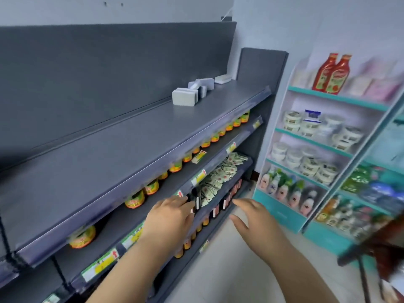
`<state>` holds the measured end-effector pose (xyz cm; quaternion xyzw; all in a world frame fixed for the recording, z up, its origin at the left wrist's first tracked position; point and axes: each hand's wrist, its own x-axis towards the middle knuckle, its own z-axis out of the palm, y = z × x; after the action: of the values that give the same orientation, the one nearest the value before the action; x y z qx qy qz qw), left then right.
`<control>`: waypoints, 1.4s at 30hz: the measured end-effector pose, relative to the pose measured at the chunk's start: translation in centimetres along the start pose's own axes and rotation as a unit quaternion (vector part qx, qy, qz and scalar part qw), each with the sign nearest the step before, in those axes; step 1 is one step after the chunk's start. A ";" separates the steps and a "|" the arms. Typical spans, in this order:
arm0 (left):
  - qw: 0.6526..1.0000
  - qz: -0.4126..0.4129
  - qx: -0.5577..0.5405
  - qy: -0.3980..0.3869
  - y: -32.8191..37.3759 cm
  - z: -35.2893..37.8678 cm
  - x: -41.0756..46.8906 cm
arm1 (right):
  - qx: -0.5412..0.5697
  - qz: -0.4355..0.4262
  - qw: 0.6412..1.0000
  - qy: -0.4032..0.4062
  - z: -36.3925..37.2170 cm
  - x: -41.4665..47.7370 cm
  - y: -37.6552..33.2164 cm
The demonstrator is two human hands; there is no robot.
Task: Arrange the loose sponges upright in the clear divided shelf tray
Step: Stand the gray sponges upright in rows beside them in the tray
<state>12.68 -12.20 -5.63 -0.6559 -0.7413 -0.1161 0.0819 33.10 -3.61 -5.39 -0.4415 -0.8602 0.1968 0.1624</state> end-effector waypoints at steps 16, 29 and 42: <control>0.993 -0.096 0.010 0.069 4.3 2.3 22.3 | -0.020 -0.126 0.992 -0.026 -10.0 19.9 11.2; 0.978 -0.176 0.036 0.101 -4.3 6.7 40.7 | -0.025 -0.186 0.981 -0.044 -11.3 43.5 16.1; 0.928 -0.352 0.098 0.076 -4.9 8.8 49.6 | 0.096 -0.369 0.917 -0.116 -9.9 63.1 15.3</control>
<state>1.86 37.03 -0.79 -0.3302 -0.9239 -0.1137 0.1561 13.07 58.47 2.53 -0.0494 -0.9518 0.2545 0.1638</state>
